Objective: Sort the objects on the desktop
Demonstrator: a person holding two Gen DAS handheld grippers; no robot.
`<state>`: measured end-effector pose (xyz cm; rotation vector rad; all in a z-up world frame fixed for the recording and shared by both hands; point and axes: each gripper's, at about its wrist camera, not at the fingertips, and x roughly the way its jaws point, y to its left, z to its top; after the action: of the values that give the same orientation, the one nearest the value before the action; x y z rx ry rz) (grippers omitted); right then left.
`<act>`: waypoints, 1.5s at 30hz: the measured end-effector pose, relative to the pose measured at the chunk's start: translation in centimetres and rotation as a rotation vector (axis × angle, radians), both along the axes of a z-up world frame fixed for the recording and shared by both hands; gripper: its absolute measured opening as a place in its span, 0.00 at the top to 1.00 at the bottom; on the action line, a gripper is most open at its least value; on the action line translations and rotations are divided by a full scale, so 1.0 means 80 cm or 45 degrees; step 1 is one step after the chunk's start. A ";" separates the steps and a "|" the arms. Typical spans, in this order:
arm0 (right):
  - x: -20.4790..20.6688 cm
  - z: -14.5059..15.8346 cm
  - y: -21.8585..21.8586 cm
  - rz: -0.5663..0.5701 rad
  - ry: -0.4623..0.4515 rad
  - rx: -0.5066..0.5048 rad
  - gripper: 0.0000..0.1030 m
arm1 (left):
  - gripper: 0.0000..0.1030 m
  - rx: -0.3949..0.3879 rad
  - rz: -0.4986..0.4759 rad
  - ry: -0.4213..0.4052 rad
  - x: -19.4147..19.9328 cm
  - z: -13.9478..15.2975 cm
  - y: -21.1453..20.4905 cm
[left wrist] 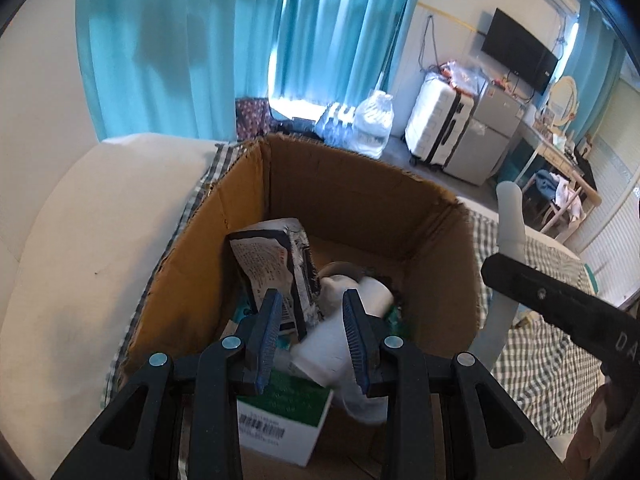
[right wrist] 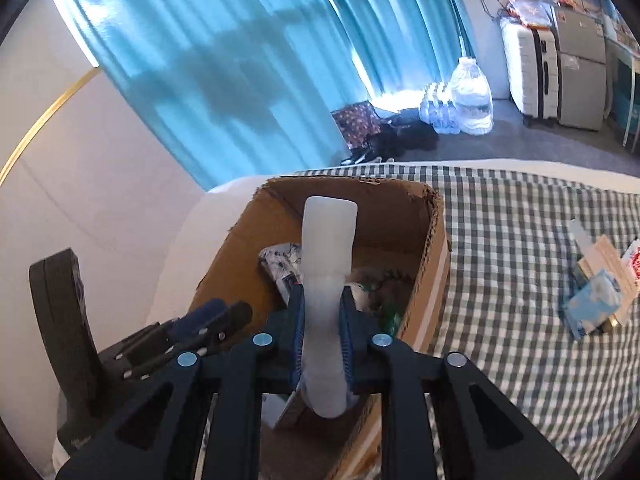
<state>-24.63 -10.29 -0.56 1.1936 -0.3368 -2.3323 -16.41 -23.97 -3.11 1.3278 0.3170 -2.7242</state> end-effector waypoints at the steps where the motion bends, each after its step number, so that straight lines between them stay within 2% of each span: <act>1: -0.006 -0.001 0.001 -0.012 -0.003 0.005 0.79 | 0.69 0.003 0.003 -0.011 -0.004 -0.005 -0.002; 2: -0.011 -0.004 0.001 -0.028 -0.004 0.009 0.66 | 0.67 0.007 0.007 -0.020 -0.006 -0.008 -0.004; 3: -0.013 -0.007 0.006 -0.043 -0.005 -0.005 0.50 | 0.67 0.008 0.008 -0.028 -0.007 -0.010 -0.005; 4: -0.014 -0.008 0.010 -0.056 -0.006 -0.017 0.45 | 0.63 0.007 0.010 -0.036 -0.009 -0.013 -0.005; 5: -0.014 -0.009 0.015 -0.079 -0.001 -0.026 0.44 | 0.51 0.000 0.018 -0.046 -0.010 -0.015 -0.005; 7: -0.014 -0.006 0.018 -0.093 0.017 -0.018 0.44 | 0.38 -0.011 0.042 -0.046 -0.008 -0.016 -0.008; 11: 0.005 0.005 0.037 -0.142 0.077 -0.002 0.36 | 0.24 -0.034 0.080 -0.033 0.010 -0.011 -0.003; 13: 0.018 0.015 0.050 -0.172 0.124 0.004 0.30 | 0.22 -0.043 0.080 -0.004 0.023 0.000 0.005; 15: 0.043 0.027 0.069 -0.222 0.220 0.050 0.23 | 0.20 -0.060 0.069 0.029 0.032 0.013 0.013; 21: 0.118 0.063 0.141 -0.410 0.498 0.212 0.04 | 0.00 -0.164 0.040 0.224 0.076 0.068 0.070; 24: 0.149 0.070 0.187 -0.492 0.556 0.258 0.02 | 0.00 -0.192 -0.012 0.311 0.096 0.087 0.109; 30: 0.184 0.062 0.283 -0.681 0.529 0.375 0.00 | 0.00 -0.169 -0.143 0.311 0.106 0.090 0.193; 37: 0.192 0.030 0.360 -0.811 0.447 0.373 0.00 | 0.00 -0.089 -0.260 0.235 0.096 0.055 0.267; 42: 0.184 -0.006 0.390 -0.835 0.386 0.341 0.00 | 0.00 -0.126 -0.317 0.169 0.071 0.021 0.304; 45: 0.182 -0.026 0.391 -0.824 0.392 0.357 0.00 | 0.00 -0.139 -0.350 0.128 0.055 -0.004 0.322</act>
<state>-10.09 21.01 -2.65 0.9031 -0.3272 -3.1632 -12.04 1.83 -3.42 1.2941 -0.0104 -2.9877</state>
